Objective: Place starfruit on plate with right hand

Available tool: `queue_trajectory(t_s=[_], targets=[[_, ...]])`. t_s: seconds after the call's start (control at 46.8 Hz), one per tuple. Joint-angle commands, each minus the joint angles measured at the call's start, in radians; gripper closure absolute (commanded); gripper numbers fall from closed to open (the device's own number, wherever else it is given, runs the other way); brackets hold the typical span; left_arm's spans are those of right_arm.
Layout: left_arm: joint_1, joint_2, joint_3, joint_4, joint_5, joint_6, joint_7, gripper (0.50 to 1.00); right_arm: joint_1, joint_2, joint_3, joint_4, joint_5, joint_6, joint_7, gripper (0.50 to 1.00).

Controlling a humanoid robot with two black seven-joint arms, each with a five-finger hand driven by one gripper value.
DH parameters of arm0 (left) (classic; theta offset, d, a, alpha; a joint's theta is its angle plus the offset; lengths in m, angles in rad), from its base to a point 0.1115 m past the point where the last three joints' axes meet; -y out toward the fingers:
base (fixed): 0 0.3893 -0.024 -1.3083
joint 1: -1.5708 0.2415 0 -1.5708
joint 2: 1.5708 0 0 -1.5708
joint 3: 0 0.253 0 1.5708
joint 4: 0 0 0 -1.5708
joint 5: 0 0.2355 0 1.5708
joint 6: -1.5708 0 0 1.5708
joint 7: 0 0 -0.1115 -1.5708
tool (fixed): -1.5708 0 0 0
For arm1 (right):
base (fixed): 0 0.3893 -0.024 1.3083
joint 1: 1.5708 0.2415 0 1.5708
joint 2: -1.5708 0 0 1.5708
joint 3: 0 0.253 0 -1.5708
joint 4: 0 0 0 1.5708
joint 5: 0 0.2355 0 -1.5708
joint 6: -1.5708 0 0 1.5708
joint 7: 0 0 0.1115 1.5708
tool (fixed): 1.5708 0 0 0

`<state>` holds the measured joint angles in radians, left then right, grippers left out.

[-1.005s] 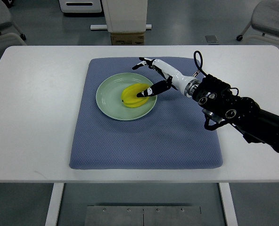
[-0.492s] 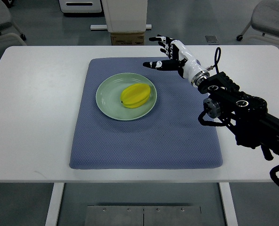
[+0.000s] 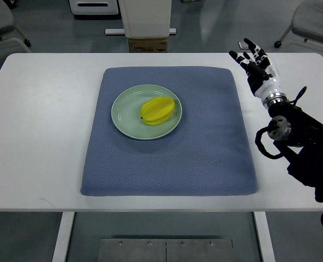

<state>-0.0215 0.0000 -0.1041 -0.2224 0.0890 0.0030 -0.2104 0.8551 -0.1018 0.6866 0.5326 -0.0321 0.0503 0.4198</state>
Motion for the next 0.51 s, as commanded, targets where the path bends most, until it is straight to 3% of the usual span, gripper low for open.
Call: queue_trajectory(t_s=[0.0, 0.492], targets=[[0.0, 0.0, 0.001, 0.0, 0.0, 0.0, 0.0, 0.5, -0.021, -0.006, 0.031, 0.0, 0.001, 0.02, -0.01, 0.5], [0.0, 0.0, 0.001, 0.0, 0.0, 0.0, 0.0, 0.5, -0.057, -0.03, 0.025, -0.002, 0.001, 0.029, -0.009, 0.5]])
